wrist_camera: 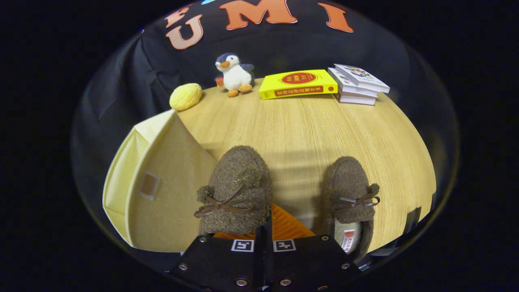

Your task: Open the storage box then place both shoes into the box .Put the left shoe in first, then the right shoe, with the right side of both shoes facing outward in a uniform manner.

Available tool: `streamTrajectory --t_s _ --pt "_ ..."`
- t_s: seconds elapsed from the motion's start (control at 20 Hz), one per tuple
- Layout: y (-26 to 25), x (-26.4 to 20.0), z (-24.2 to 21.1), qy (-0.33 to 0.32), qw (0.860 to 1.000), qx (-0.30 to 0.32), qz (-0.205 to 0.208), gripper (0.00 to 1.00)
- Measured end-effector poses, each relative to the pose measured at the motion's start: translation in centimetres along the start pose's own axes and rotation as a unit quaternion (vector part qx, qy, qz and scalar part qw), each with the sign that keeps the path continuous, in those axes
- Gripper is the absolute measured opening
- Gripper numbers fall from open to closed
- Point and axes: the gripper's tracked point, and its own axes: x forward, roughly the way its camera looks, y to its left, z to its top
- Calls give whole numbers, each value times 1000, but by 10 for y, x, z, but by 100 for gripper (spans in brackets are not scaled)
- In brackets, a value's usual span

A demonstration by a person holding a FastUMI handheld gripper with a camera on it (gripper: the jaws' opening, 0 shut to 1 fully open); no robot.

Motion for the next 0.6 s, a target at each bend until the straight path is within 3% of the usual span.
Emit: streamTrajectory --t_s 0.35,0.6 --pt "72 -60 58 -15 999 24 39 3" --pt "136 -52 70 -7 998 5 61 3"
